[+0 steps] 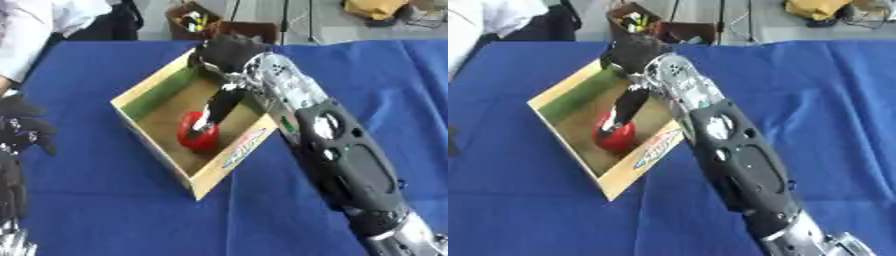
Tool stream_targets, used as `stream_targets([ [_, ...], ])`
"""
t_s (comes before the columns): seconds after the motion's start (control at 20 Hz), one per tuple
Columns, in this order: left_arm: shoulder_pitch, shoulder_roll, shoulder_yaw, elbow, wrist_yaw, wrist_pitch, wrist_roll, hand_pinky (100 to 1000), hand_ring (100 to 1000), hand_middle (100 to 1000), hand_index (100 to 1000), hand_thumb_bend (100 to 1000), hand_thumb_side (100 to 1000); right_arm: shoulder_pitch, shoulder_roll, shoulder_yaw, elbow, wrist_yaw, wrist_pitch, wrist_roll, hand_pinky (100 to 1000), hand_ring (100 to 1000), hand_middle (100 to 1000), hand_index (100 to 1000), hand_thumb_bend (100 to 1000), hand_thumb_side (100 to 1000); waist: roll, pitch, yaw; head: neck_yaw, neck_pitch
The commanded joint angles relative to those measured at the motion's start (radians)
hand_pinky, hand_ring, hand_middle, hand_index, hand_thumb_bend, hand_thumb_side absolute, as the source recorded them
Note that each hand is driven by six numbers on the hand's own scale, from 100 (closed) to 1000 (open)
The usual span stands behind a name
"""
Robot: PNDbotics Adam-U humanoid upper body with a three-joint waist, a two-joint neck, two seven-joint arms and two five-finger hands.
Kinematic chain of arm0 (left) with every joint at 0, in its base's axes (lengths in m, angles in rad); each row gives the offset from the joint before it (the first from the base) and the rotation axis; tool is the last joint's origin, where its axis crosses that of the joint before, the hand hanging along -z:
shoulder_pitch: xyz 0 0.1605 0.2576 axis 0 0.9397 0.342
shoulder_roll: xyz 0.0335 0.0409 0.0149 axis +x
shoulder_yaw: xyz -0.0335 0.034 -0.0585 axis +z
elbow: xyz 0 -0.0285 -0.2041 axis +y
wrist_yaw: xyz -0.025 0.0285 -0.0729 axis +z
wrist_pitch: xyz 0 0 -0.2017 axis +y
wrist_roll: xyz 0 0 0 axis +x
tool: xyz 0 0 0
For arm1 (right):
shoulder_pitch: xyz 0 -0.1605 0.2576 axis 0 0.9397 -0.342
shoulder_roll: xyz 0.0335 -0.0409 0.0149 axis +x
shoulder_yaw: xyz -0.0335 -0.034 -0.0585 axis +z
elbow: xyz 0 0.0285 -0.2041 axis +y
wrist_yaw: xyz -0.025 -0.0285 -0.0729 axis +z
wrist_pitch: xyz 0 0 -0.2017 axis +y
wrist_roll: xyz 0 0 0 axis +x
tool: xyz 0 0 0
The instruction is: Pick up objects on the table and place them in the box.
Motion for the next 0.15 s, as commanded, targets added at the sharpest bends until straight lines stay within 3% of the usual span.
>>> stream_targets([
  [0.05, -0.006, 0.01, 0.0, -0.018, -0.001, 0.0, 0.0, 289, 482, 555, 757, 100, 930, -0.028, -0.039, -0.026, -0.114, -0.118, 0.047, -0.006, 691, 673, 705, 849, 902, 778, 0.004, -0.022, -0.001, 0.01, -0.002],
  [0.15, -0.005, 0.01, 0.001, -0.018, -0.002, 0.0, 0.001, 289, 482, 556, 757, 100, 930, -0.027, -0.063, -0.037, -0.174, -0.193, 0.075, 0.0, 681, 652, 687, 849, 858, 827, 0.005, -0.023, -0.004, 0.015, 0.0],
])
